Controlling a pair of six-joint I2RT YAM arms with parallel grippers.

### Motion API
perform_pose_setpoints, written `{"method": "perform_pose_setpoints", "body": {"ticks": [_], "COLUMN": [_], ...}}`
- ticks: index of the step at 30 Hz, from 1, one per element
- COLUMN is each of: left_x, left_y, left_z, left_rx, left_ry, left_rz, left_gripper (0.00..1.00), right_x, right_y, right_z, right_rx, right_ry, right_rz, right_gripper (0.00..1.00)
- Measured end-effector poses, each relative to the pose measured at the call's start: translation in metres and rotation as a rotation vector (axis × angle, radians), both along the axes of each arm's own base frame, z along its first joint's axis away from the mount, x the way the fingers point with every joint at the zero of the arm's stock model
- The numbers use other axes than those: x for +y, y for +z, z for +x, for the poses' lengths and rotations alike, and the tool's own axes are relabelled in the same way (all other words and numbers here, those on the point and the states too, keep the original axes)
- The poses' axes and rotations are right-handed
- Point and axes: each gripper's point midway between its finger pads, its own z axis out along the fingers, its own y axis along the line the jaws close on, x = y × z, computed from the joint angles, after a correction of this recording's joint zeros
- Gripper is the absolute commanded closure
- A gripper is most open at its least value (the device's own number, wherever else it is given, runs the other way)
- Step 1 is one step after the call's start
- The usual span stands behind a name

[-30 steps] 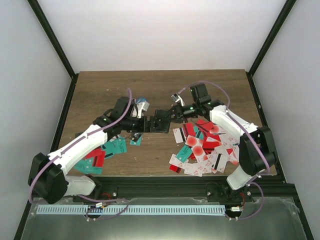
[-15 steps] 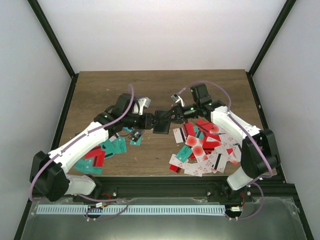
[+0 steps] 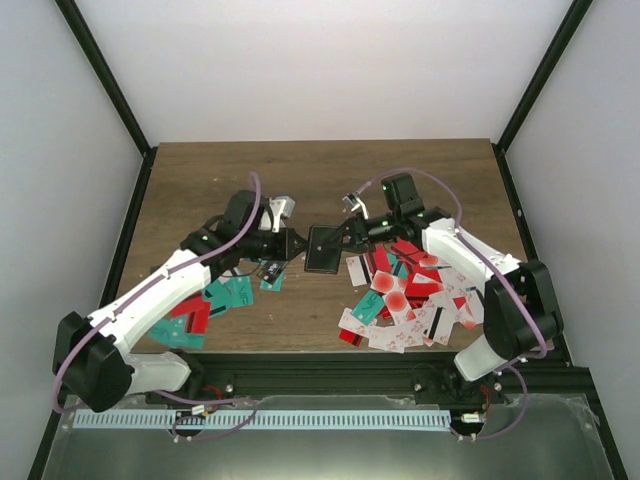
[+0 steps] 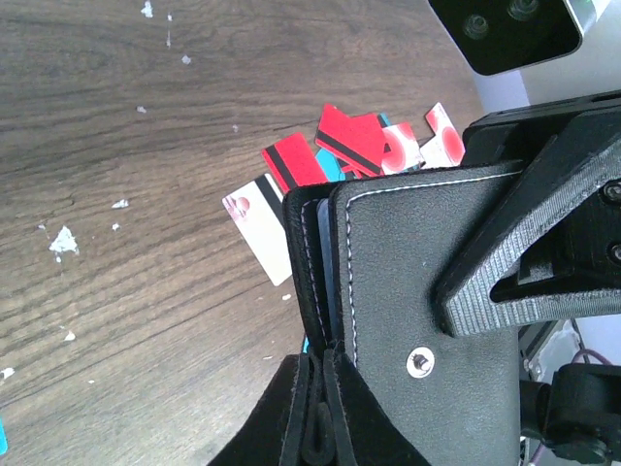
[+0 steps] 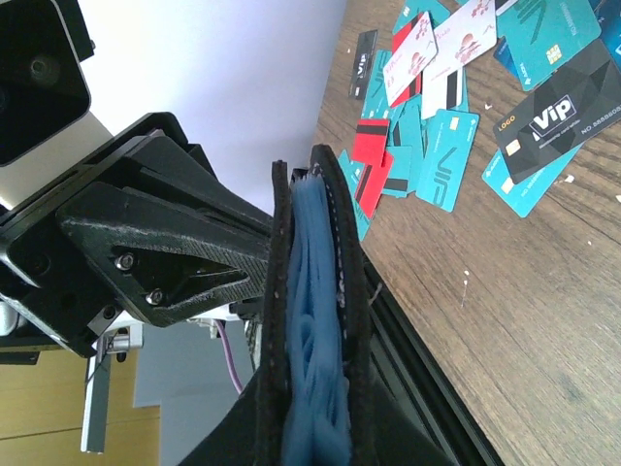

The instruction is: Put the credit cards into the card holder

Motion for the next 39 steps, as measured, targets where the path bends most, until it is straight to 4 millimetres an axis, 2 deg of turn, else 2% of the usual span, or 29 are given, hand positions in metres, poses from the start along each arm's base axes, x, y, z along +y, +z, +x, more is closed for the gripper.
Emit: {"method": "perform_pose_setpoints", "body": {"ticks": [2, 3, 7, 10, 14, 17, 24, 28, 34, 39], "left_x": [0.001, 0.001, 0.003, 0.005, 0.007, 0.007, 0.003, 0.0, -0.002, 0.022], "left_y": [-0.003, -0.004, -0.003, -0.003, -0.009, -0.02, -0.068, -0.089, -0.085, -0.088], "left_z": [-0.001, -0.002, -0.004, -0.002, -0.003, -0.004, -0.006, -0.003, 0.002, 0.014], "left_rx": [0.009, 0.012, 0.016, 0.013, 0.022, 0.035, 0.138, 0.205, 0.231, 0.252], "left_ry": [0.001, 0.002, 0.004, 0.012, 0.014, 0.018, 0.02, 0.037, 0.082, 0.173], "left_rz": [0.007, 0.008, 0.009, 0.009, 0.013, 0.016, 0.033, 0.041, -0.006, -0.02], "left_gripper": [0.96, 0.96, 0.96, 0.96, 0.96, 0.96, 0.96, 0.96, 0.96, 0.96], "right_x": [0.0, 0.001, 0.002, 0.004, 0.005, 0.006, 0.005, 0.003, -0.002, -0.003], "right_y": [-0.002, -0.003, -0.01, -0.024, -0.051, -0.066, -0.106, -0.12, -0.131, -0.14], "right_z": [-0.001, -0.002, -0.002, -0.002, -0.004, -0.006, -0.011, -0.009, -0.009, -0.009], "right_rx": [0.0, 0.001, 0.002, 0.026, 0.082, 0.108, 0.177, 0.191, 0.178, 0.187], "right_ry": [0.004, 0.006, 0.014, 0.016, 0.021, 0.026, 0.028, 0.015, -0.002, -0.003], "right_rz": [0.005, 0.008, 0.02, 0.008, -0.021, -0.035, -0.065, -0.098, -0.155, -0.177], "right_gripper": [0.99, 0.94, 0.61, 0.4, 0.16, 0.07, 0.04, 0.06, 0.1, 0.15]}}
